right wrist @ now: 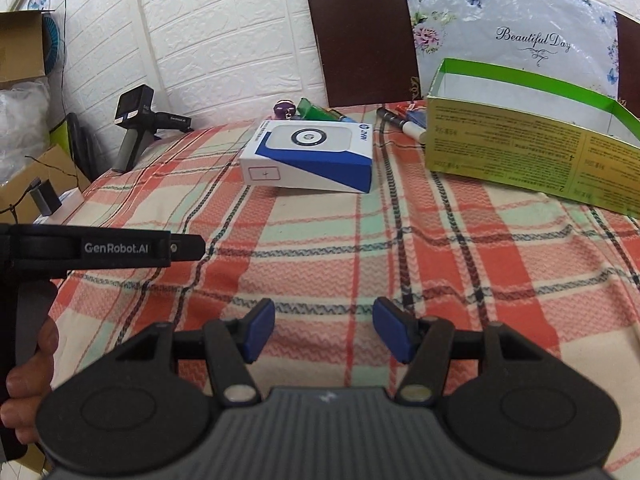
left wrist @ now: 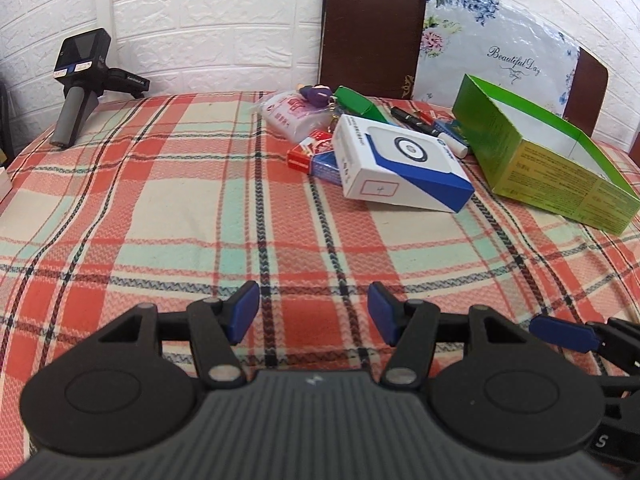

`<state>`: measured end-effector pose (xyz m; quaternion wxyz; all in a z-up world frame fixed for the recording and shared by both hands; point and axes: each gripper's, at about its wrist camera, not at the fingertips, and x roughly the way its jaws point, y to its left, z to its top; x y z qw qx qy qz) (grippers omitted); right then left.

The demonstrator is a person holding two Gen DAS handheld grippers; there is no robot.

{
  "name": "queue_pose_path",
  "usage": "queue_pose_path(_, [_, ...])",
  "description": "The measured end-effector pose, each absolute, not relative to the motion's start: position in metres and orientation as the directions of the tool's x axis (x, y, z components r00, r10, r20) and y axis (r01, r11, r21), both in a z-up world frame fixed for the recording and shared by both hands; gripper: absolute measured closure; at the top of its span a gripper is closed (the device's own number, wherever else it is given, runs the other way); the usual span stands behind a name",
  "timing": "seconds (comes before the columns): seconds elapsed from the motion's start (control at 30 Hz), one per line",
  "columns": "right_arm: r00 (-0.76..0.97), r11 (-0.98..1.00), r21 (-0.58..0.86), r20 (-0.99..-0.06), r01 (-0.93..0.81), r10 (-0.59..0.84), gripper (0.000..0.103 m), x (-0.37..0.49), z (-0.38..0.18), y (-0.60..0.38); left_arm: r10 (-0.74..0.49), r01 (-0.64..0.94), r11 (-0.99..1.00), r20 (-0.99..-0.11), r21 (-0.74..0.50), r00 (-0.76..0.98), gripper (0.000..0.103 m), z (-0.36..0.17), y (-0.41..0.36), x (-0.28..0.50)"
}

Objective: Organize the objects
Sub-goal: 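Withdraw both grippers and move toward the white-and-blue HP box, then grasp the white-and-blue HP box with both grippers and lift it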

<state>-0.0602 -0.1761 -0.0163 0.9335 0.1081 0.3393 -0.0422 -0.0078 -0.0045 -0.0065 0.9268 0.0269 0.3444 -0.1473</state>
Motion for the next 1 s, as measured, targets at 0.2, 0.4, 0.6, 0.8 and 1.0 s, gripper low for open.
queue_pose_path(0.2, [0.765, 0.976, 0.176, -0.643, 0.128, 0.016, 0.045, -0.053, -0.018, -0.169, -0.230, 0.262, 0.964, -0.654, -0.051, 0.720, 0.040, -0.011, 0.007, -0.003])
queue_pose_path(0.4, [0.767, 0.982, 0.170, -0.640, 0.077, 0.051, 0.043, -0.043, -0.018, -0.156, -0.198, 0.217, 0.975, -0.666, -0.056, 0.719, 0.039, -0.017, 0.022, 0.006])
queue_pose_path(0.6, [0.780, 0.980, 0.192, -0.621, 0.051, 0.081, 0.044, -0.031, -0.017, -0.155, -0.171, 0.189, 0.981, -0.656, -0.043, 0.735, 0.038, -0.018, 0.037, 0.014])
queue_pose_path(0.8, [0.823, 0.956, 0.214, -0.566, 0.202, -0.047, 0.033, 0.010, -0.013, -0.207, -0.167, 0.134, 0.986, -0.653, -0.100, 0.739, 0.034, -0.013, 0.057, 0.034])
queue_pose_path(1.0, [0.831, 0.971, 0.199, -0.556, 0.136, -0.002, 0.019, 0.056, -0.017, -0.229, -0.354, 0.270, 0.935, -0.574, -0.231, 0.738, 0.019, 0.023, 0.025, 0.070])
